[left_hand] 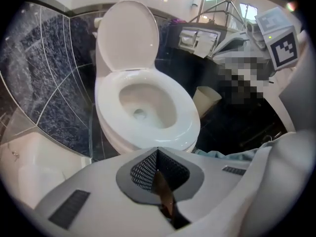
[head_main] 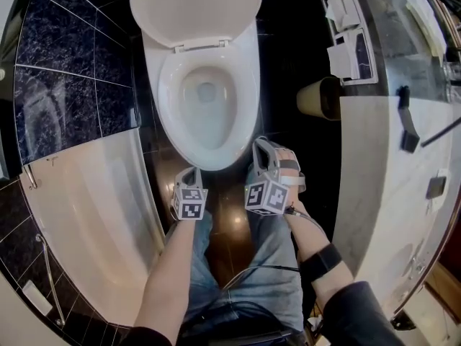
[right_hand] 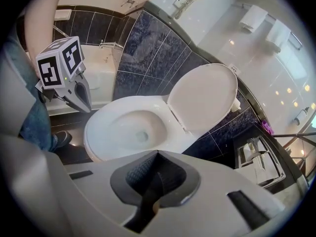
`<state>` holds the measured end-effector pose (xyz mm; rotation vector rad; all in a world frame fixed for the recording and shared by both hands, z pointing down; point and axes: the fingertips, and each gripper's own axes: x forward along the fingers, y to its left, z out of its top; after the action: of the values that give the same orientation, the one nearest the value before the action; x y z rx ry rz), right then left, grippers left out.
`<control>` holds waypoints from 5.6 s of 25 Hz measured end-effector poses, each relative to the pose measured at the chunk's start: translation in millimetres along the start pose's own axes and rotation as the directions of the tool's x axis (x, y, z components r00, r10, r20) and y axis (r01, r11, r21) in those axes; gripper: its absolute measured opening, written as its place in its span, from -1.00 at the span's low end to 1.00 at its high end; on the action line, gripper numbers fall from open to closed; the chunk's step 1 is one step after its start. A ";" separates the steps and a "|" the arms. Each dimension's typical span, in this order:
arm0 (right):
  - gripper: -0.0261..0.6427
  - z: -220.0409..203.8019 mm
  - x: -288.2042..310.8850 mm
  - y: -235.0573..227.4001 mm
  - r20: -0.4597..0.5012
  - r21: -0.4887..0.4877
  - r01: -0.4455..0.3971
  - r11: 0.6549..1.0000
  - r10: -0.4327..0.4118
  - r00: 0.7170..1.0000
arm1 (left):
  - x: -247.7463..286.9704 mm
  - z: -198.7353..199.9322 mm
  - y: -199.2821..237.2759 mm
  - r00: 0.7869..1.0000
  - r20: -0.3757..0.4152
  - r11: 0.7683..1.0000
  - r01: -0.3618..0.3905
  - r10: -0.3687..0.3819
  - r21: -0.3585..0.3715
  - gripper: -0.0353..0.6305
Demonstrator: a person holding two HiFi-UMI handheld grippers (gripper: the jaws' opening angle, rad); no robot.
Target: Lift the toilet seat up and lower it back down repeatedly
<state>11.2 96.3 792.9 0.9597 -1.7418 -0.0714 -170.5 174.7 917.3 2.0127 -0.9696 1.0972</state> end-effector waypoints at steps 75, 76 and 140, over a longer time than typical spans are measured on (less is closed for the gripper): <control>-0.36 72.9 -169.1 -193.2 0.166 0.777 -0.155 0.610 0.038 0.985 | -392.5 335.1 1.6 0.801 0.589 0.976 -0.197 0.104 0.096 -0.89; -0.36 64.7 -155.9 -184.2 0.163 0.789 -0.164 0.592 0.054 0.985 | -382.4 331.8 3.4 0.802 0.588 0.974 -0.201 0.104 0.103 -0.89; -0.55 -85.2 108.9 48.4 0.332 0.880 -0.220 -0.421 0.213 0.919 | -116.2 185.5 40.5 0.927 0.365 0.985 -0.135 0.087 0.110 -0.89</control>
<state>45.6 94.3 935.3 1.6555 -1.6129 2.2269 -173.5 39.9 740.2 2.3467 -1.2365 0.8847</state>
